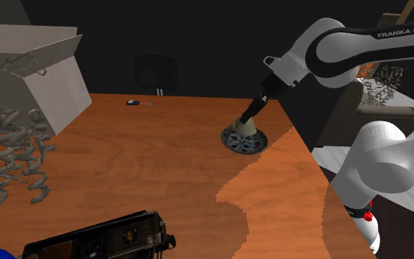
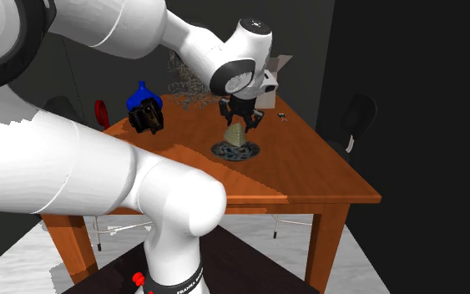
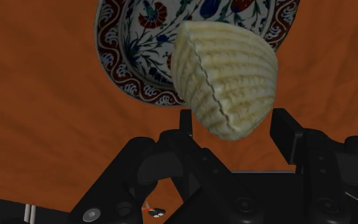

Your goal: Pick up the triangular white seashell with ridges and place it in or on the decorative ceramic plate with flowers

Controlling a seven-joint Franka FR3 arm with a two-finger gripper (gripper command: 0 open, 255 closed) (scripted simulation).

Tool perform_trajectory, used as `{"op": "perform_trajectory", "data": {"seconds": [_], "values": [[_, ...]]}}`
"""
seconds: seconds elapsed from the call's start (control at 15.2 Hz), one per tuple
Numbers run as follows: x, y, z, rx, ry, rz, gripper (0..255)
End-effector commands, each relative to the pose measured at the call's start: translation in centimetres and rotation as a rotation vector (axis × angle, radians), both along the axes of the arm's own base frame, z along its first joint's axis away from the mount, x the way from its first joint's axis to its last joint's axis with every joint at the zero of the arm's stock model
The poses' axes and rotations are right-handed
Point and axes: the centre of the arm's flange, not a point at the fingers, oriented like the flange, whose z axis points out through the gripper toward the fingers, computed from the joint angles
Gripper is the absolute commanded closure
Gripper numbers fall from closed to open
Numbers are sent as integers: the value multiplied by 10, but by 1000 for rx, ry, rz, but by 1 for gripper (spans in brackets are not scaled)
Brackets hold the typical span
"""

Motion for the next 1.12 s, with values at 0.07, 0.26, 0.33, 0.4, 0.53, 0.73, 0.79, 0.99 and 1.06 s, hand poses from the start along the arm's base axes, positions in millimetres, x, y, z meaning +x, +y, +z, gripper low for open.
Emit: {"op": "perform_trajectory", "data": {"seconds": [0.07,0.26,0.33,0.4,0.53,0.73,0.79,0.99,1.06], "values": [[0,0,-16,0,-1,0,255],[0,0,-25,0,-1,0,255],[0,0,-25,0,-1,0,255],[0,0,-25,0,-1,0,255],[0,0,-25,0,-1,0,255],[0,0,-25,0,-1,0,0],[0,0,-25,0,-1,0,0],[0,0,-25,0,-1,0,0],[0,0,-25,0,-1,0,0]]}}
